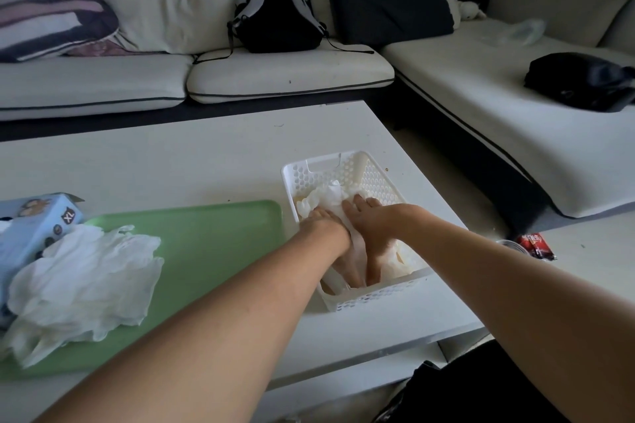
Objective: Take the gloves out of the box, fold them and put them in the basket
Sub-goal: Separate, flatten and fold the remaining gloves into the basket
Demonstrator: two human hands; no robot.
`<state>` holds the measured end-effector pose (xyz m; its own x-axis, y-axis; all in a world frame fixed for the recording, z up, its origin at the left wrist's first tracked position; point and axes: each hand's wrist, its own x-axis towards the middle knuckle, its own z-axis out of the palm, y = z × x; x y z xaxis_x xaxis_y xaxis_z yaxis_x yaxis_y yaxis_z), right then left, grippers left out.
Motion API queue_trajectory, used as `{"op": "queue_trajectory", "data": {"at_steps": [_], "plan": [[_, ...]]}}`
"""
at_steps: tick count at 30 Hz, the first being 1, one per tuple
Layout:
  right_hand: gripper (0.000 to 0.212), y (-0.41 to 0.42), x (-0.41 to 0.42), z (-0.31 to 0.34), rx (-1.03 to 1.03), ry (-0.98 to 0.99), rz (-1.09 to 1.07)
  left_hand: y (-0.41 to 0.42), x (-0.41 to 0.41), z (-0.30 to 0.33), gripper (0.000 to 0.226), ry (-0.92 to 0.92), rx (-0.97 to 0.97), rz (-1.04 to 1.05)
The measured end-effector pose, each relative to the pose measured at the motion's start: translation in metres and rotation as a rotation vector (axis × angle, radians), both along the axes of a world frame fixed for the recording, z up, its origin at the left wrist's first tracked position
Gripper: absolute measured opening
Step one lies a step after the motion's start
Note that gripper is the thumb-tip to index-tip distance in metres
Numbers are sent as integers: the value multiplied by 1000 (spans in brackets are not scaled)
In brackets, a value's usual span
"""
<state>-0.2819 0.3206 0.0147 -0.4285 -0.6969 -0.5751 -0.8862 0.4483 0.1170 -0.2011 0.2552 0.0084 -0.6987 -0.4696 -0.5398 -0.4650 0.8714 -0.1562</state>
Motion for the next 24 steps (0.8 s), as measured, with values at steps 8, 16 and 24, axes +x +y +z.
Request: {"op": "queue_trajectory", "data": {"at_steps": [8,16,24], "plan": [[100,3,8,62,-288,-27,-16,-22,39,68,95,237,145,-126],[33,-48,83,83,-818,-276,97,-122,153,86,71,596,153,96],[50,-132,205,30,-626,-376,347,-190,277,42,54,696,81,377]]}}
